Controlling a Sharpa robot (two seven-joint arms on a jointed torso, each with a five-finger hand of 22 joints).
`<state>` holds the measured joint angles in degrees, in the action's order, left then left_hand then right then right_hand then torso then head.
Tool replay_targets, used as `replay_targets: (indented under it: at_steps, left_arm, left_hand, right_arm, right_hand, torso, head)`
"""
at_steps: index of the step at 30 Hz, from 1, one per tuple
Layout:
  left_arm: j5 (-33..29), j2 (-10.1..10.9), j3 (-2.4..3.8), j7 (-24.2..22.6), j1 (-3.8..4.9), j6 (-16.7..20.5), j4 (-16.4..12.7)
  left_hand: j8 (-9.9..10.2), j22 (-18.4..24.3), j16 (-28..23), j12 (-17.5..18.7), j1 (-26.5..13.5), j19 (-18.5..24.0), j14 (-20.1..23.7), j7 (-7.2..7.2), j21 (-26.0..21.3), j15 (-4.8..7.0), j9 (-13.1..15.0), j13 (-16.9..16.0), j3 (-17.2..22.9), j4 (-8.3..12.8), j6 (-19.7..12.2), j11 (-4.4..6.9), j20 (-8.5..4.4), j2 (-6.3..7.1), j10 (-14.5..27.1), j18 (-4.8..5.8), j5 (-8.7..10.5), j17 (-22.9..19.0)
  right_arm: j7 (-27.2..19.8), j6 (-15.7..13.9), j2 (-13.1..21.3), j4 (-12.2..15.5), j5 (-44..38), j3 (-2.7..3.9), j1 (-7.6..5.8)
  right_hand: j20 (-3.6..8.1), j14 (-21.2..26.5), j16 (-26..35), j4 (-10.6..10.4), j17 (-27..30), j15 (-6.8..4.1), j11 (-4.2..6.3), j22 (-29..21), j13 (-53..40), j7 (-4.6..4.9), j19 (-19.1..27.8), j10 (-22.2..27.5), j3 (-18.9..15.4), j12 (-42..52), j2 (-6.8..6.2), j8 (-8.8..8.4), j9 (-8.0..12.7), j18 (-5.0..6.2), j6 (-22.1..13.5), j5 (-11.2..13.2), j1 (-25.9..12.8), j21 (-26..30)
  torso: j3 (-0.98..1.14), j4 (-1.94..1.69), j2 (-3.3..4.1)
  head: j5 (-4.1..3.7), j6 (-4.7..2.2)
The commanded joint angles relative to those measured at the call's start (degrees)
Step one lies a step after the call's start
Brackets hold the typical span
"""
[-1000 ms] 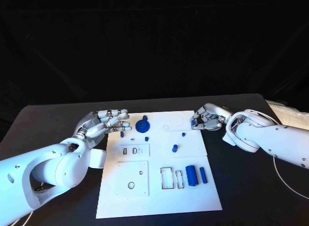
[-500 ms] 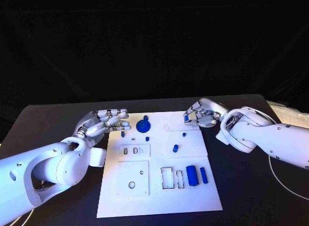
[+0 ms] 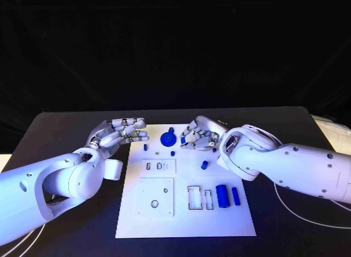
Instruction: Assemble the parts on the task board
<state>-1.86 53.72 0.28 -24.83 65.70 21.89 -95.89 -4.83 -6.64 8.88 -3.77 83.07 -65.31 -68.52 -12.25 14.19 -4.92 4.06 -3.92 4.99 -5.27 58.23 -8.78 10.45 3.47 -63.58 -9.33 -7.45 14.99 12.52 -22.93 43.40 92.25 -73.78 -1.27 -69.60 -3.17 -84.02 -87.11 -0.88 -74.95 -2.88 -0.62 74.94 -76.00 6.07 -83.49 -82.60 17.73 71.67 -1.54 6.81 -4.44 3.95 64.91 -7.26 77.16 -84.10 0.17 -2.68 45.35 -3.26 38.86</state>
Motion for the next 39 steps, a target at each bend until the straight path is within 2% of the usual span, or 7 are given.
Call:
replay_targets:
  at_steps: [1,7,10,17,31,39]
  left_arm:
    - [-0.7,-0.1,0.04,-0.5,0.05,-1.4,0.3]
    - [-0.8,-0.2,0.04,-0.5,0.05,-1.5,0.5]
    - [-0.8,-0.2,0.04,-0.5,0.05,-1.5,0.5]
    - [-0.8,-0.3,0.04,-0.5,0.05,-1.5,0.5]
    - [-0.8,-0.4,0.04,-0.4,0.05,-1.7,0.5]
    - [-0.8,-0.4,0.04,-0.4,0.05,-1.7,0.5]
  left_hand:
    - [0.2,0.1,-0.4,0.1,0.1,-0.1,0.1,0.07,-0.2,-0.22,0.1,-0.1,-0.2,0.4,-0.3,0.11,0.22,-0.63,0.3,-0.85,0.23,0.1]
    - [0.2,0.1,-0.4,0.1,0.1,-0.1,0.1,0.07,-0.2,-0.22,0.1,-0.1,-0.2,0.4,-0.3,0.11,0.22,-0.63,0.3,-0.85,0.23,0.1]
    - [0.2,0.1,-0.4,0.1,0.1,-0.1,0.1,0.07,-0.2,-0.22,0.1,-0.1,-0.2,0.4,-0.3,0.11,0.22,-0.63,0.3,-0.85,0.23,0.1]
    - [0.2,0.1,-0.4,0.1,0.1,-0.1,0.1,0.07,-0.2,-0.22,0.1,-0.1,-0.2,0.4,-0.3,0.11,0.22,-0.63,0.3,-0.85,0.23,0.1]
    - [0.2,0.1,-0.4,0.1,0.1,-0.1,0.1,0.07,-0.2,-0.22,0.1,-0.1,-0.2,0.4,-0.3,0.11,0.22,-0.63,0.3,-0.85,0.23,0.1]
    - [0.2,0.1,-0.4,0.1,0.1,-0.1,0.1,0.07,-0.2,-0.22,0.1,-0.1,-0.2,0.4,-0.3,0.11,0.22,-0.63,0.3,-0.85,0.23,0.1]
  right_arm:
    - [3.9,0.6,-1.9,-0.1,-5.5,-0.28,0.73]
    - [5.1,1.7,-5.3,-0.7,-8.1,-0.79,2.48]
    - [5.6,2.4,-6.4,-1.1,-9.0,-0.94,3.20]
    - [6.2,3.4,-8.0,-1.8,-10.3,-1.11,4.30]
    - [6.9,5.3,-8.5,-2.0,-11.5,-1.21,4.82]
    - [7.0,7.2,-8.1,-1.6,-12.2,-1.22,4.91]
  right_hand:
    - [0.33,-4.5,0.1,0.1,-7.7,-0.43,-0.02,0.8,-1.8,-0.68,0.0,0.5,0.3,-0.4,0.76,0.15,-0.3,-1.01,0.8,0.0,0.0,0.0]
    - [0.32,-4.5,0.2,0.1,-7.4,-0.41,-0.04,0.8,-1.8,-0.65,0.0,0.5,0.3,-0.5,0.62,0.09,-0.2,-1.01,0.7,-0.1,-0.3,0.0]
    - [0.32,-4.5,0.2,0.0,-7.4,-0.40,-0.04,0.7,-1.8,-0.65,0.0,0.5,0.3,-0.5,0.54,0.07,-0.2,-1.01,0.7,-0.1,-0.6,0.0]
    - [0.31,-4.5,0.3,0.0,-7.4,-0.40,-0.05,0.8,-1.8,-0.65,0.0,0.5,0.3,-0.5,0.42,0.04,-0.2,-1.01,0.7,-0.1,-0.9,0.0]
    - [0.30,-4.5,0.3,0.0,-7.3,-0.39,-0.05,0.7,-1.8,-0.64,0.0,0.5,0.2,-0.6,-0.03,-0.06,-0.2,-1.00,0.7,-0.3,-1.6,0.1]
    - [0.28,-4.5,0.3,-0.1,-7.4,-0.36,-0.10,0.7,-1.5,-0.57,0.0,0.7,-0.1,-1.2,-0.77,-0.24,-0.1,-0.99,0.6,-0.3,-2.4,0.1]
  torso:
    - [-0.12,-0.06,-0.06]
    - [-0.12,-0.20,-0.01]
    - [0.00,-0.03,-0.02]
    - [0.08,0.03,0.02]
    - [0.14,0.10,-0.04]
    - [0.07,0.03,-0.04]
  head:
    - [1.01,0.50]
    - [1.72,0.92]
    - [1.99,1.04]
    - [2.25,1.35]
    - [2.39,2.04]
    - [2.38,2.27]
